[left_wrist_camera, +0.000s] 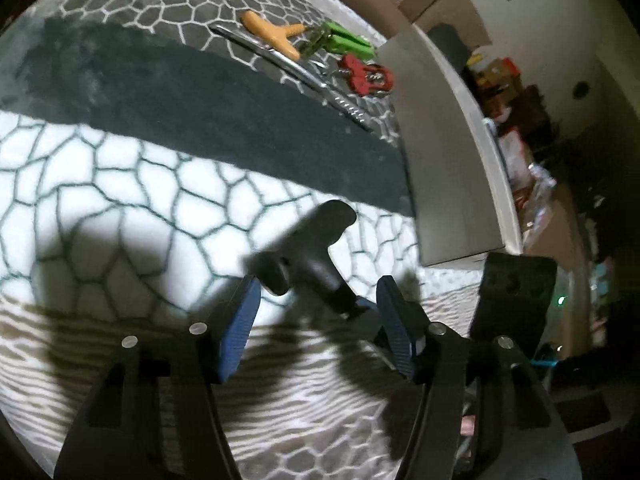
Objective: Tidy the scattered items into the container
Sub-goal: 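Open the left tool to release the T-handle tool to the right tool, then carry the black T-handle tool over the white box with the right tool, then lower the T-handle tool into the white box with the right tool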
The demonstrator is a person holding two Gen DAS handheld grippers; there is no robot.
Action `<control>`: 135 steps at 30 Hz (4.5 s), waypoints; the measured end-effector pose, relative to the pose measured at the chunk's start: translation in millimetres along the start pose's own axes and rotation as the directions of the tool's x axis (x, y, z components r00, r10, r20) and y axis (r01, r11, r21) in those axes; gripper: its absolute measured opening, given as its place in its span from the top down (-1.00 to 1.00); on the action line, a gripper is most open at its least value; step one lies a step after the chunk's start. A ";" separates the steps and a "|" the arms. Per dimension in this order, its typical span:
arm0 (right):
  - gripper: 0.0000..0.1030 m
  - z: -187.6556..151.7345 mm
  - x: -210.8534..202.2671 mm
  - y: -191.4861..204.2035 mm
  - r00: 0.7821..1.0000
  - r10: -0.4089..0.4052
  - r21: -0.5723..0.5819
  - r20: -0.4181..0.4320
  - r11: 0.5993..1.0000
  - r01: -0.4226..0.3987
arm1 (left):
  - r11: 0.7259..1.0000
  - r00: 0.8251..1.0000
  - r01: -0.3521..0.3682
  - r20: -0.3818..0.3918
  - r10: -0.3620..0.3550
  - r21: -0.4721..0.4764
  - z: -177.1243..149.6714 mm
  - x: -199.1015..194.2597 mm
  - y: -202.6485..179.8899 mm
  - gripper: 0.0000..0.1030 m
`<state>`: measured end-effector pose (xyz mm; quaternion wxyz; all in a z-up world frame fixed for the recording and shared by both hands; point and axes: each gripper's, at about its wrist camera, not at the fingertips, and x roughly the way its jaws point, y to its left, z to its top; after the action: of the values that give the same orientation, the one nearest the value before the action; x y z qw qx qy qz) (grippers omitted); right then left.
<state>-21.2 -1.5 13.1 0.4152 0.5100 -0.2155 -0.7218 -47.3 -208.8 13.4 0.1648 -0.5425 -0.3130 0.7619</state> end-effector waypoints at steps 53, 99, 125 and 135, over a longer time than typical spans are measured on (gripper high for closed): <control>0.74 91.3 -294.2 -48.2 0.883 -0.401 -0.189 0.242 0.874 0.449 | 0.901 0.918 0.380 -0.199 -0.342 0.207 61.7 150.4 -347.8 0.66; 0.22 177.5 -313.5 -145.4 0.912 -0.372 0.084 0.173 0.928 0.363 | 0.652 0.999 -0.019 -0.013 0.044 0.758 50.5 230.6 -381.8 0.66; 0.49 142.7 -282.8 -158.7 0.819 -0.574 -0.105 -0.004 0.814 0.571 | 0.367 0.961 0.019 -0.118 0.250 0.930 19.7 274.9 -410.2 0.65; 0.55 126.3 -264.8 -165.9 0.777 -0.621 -0.134 -0.100 0.782 0.608 | 0.519 0.929 0.017 -0.205 0.308 0.854 43.7 247.0 -382.4 0.58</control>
<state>-164.0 294.5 87.6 0.1943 0.5811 0.0265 -0.7899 -209.9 210.8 94.9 0.3907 -0.5391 0.1739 0.7256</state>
